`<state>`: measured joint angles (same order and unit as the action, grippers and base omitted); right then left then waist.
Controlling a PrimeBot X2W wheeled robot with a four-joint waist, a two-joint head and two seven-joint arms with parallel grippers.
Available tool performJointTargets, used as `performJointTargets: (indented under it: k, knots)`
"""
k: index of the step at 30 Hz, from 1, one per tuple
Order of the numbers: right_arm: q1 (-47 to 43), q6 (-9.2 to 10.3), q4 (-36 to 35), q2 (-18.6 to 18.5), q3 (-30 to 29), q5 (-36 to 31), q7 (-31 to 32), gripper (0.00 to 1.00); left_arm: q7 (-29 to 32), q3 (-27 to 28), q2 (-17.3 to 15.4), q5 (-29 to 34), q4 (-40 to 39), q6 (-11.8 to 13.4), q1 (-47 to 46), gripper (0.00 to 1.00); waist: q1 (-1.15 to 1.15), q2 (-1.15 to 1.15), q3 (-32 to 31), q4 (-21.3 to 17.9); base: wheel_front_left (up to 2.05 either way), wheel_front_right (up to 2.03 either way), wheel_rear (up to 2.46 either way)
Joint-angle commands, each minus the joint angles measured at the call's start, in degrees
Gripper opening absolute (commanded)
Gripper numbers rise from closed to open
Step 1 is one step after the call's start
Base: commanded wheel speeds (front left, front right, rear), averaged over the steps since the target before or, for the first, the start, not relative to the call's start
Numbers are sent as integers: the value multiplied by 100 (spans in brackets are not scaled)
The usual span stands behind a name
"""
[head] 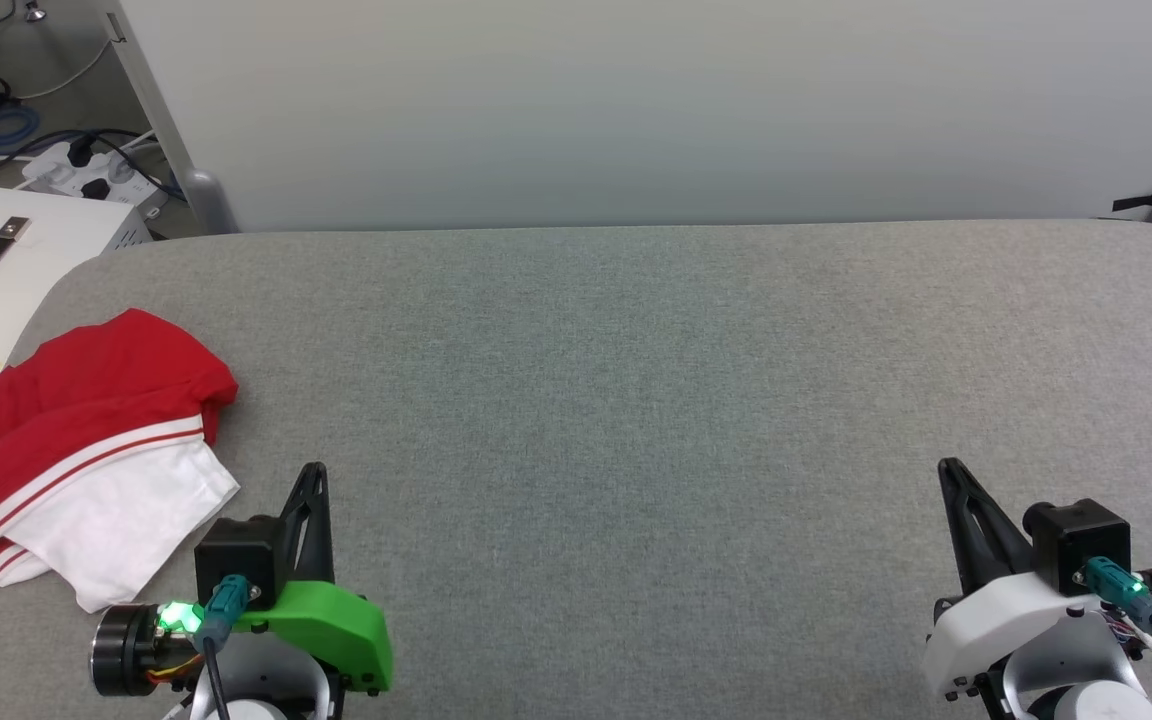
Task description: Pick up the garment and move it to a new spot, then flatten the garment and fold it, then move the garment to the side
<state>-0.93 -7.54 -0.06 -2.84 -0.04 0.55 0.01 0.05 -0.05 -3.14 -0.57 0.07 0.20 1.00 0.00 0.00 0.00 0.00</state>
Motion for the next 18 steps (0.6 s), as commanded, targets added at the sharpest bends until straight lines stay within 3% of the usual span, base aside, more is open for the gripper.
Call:
performJointTargets:
  k: [1,18]
  knots:
    - [93,5,6,-4,4,-55,-1,0,-5,5,26,57,-7,-20,-100,0,0,0,0,0,0,0,0]
    - [93,5,6,-4,4,-55,-1,0,-5,5,26,57,-7,-20,-100,0,0,0,0,0,0,0,0]
